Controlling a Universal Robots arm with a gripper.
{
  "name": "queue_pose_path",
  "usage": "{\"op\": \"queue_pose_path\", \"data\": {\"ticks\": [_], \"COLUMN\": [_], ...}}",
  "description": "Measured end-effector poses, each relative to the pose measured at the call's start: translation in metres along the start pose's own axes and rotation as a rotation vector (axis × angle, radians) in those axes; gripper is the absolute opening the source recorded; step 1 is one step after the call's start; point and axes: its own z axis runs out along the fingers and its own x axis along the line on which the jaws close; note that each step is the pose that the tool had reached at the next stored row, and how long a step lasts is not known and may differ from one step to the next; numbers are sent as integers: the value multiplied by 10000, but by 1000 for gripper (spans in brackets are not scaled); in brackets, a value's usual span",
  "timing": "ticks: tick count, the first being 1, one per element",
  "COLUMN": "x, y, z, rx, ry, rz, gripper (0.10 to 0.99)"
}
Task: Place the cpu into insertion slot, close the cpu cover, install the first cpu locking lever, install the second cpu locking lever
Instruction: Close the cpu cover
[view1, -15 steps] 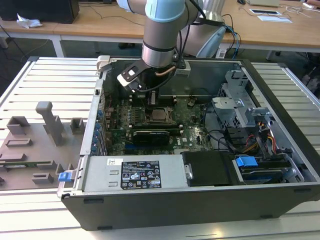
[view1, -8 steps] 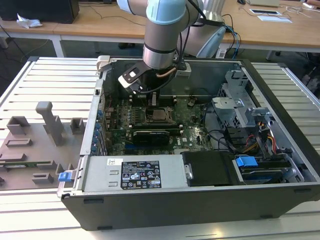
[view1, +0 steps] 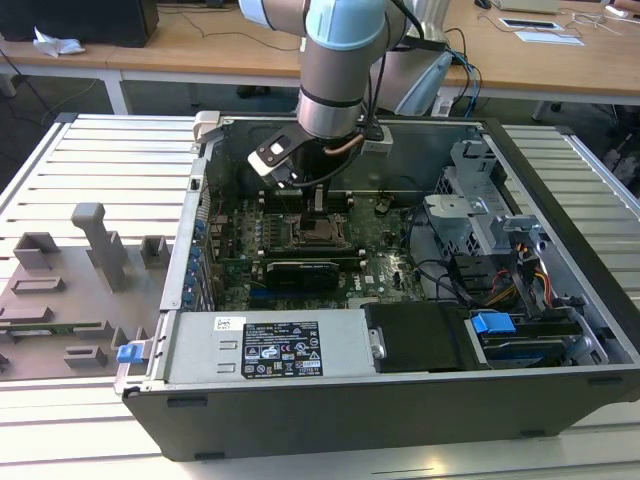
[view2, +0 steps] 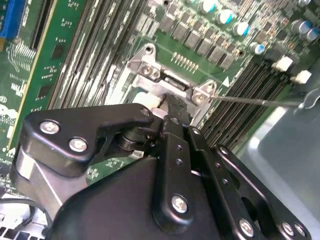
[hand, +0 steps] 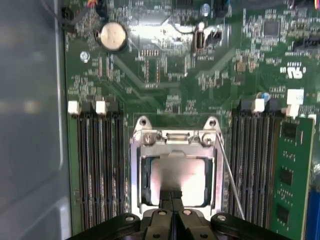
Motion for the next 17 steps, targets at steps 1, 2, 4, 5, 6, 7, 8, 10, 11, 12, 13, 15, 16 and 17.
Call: {"op": "queue_pose_path", "data": {"ticks": [1,2,4,5,6,7,8,10,11,12,13,15,16,17], "x": [-3,-4,-3,-3,-2,-2,-1,-1,0,0,1,1,2,2], "y": [38,95,106,102,98,96,93,89,86,84,81,78,76,74], "z": [-4,-13,-89,-145,-197,-224,-257,-319,-357,-380,-421,-454,-481,-503], "rx": [15,33,34,34,35,34,35,34,35,35,34,35,34,34], "ry": [-3,-2,-2,-2,-3,-3,-3,-3,-4,-4,-3,-3,-3,-3], "rz": [1,0,1,2,0,1,1,0,0,1,0,0,1,1], "gripper": [106,106,106,106,106,106,106,106,106,106,106,106,106,106]}}
